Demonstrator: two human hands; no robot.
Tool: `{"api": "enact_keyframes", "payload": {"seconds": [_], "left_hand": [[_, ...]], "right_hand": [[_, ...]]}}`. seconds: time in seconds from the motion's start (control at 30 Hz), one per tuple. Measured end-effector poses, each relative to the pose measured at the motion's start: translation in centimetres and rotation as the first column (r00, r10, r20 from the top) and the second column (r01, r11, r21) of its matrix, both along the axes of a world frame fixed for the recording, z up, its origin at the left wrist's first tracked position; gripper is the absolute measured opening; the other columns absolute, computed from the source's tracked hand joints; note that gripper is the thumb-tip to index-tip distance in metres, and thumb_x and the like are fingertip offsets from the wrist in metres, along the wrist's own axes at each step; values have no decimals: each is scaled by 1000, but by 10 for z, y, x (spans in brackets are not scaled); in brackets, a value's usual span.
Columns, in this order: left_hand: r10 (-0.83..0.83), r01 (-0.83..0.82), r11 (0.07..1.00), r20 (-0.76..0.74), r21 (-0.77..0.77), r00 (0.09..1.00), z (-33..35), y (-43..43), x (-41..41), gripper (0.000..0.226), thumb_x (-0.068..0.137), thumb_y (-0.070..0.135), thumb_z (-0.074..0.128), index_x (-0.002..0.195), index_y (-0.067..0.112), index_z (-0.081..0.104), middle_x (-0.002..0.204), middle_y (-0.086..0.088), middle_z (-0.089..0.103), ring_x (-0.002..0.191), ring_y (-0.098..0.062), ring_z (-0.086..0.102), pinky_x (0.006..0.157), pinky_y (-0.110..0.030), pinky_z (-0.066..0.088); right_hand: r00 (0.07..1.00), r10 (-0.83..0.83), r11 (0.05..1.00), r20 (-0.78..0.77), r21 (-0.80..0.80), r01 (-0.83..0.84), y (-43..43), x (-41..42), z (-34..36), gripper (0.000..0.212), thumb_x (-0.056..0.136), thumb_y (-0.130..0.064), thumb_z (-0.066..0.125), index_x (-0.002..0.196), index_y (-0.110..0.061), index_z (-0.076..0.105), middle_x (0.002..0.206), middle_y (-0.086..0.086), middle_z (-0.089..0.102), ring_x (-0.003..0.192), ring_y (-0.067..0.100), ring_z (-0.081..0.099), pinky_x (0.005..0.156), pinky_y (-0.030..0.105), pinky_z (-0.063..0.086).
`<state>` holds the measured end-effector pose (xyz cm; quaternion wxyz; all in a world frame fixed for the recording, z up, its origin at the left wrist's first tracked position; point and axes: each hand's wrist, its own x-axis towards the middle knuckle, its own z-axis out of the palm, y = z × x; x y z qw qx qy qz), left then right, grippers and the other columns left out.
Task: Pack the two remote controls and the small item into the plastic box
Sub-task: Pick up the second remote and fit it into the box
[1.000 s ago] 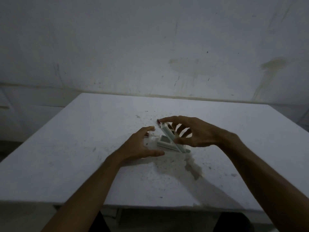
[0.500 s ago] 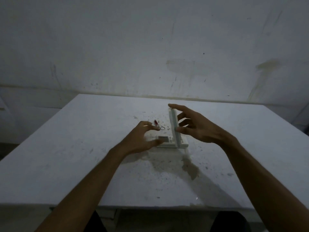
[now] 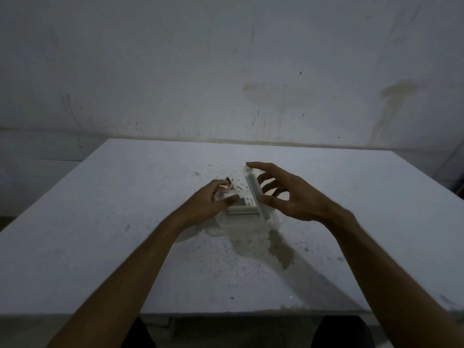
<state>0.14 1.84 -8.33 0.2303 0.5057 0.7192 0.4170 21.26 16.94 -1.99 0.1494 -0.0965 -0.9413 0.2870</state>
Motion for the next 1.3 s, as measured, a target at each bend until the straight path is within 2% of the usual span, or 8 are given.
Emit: {"api": "enact_keyframes", "payload": {"seconds": [0.17,0.33,0.53,0.73,0.9,1.07,1.23,1.3], "left_hand": [[-84,63,985,-129,-160,988,-7,-32,10,117,58,73,83,155,38,27,162,8,32,136,-13,44,103,-30,44],[-44,34,999,-284,-39,958,-22,-35,13,89,63,78,78,135,41,41,138,19,45,120,-2,53,99,-35,54],[-70,72,997,-341,-7,937,-24,-34,7,88,64,80,76,136,39,45,136,20,44,119,-2,52,99,-31,51],[-64,66,998,-337,-8,939,-22,-32,7,90,65,75,79,139,35,47,136,18,44,119,-3,51,98,-24,48],[-67,58,998,-320,-37,945,-20,-33,5,91,64,76,79,140,37,48,140,18,44,123,-4,51,101,-29,49],[-60,60,998,-235,-4,970,-21,-33,4,95,62,64,89,142,32,46,138,13,53,120,-7,57,101,-39,53],[-69,69,998,-134,-9,989,-14,-36,6,116,64,48,94,153,38,19,150,9,47,128,-8,50,98,-15,43],[-70,70,998,-111,-6,991,-15,-35,5,116,63,49,94,152,41,19,150,11,47,129,-7,49,100,-17,44]], "right_hand": [[989,84,996,121,28,-88,2,-11,6,67,96,-28,66,150,-50,34,134,-6,59,108,10,67,93,33,59],[955,115,983,274,109,-150,-3,-19,-2,63,96,-30,65,146,-56,36,131,-9,57,110,10,62,94,31,56],[911,67,953,406,243,-179,0,-18,-2,52,95,-37,64,138,-59,46,131,-9,56,112,7,53,99,36,48],[912,55,936,407,296,-189,-13,-15,-15,37,99,-45,54,136,-51,56,134,-6,52,115,14,47,100,39,42],[957,13,969,291,234,-84,-11,-31,-19,33,97,-25,62,126,-41,68,132,-4,57,112,9,50,103,39,45],[943,60,931,326,323,-170,-22,-56,-29,43,93,-47,65,134,-38,63,146,-4,49,123,14,49,98,29,36],[925,19,914,379,368,-170,-18,-63,-25,37,92,-52,62,127,-42,67,145,-6,49,123,15,50,100,35,39],[914,12,905,405,384,-182,-18,-64,-23,33,91,-51,64,121,-41,71,144,-7,49,122,15,49,96,33,37]]}}
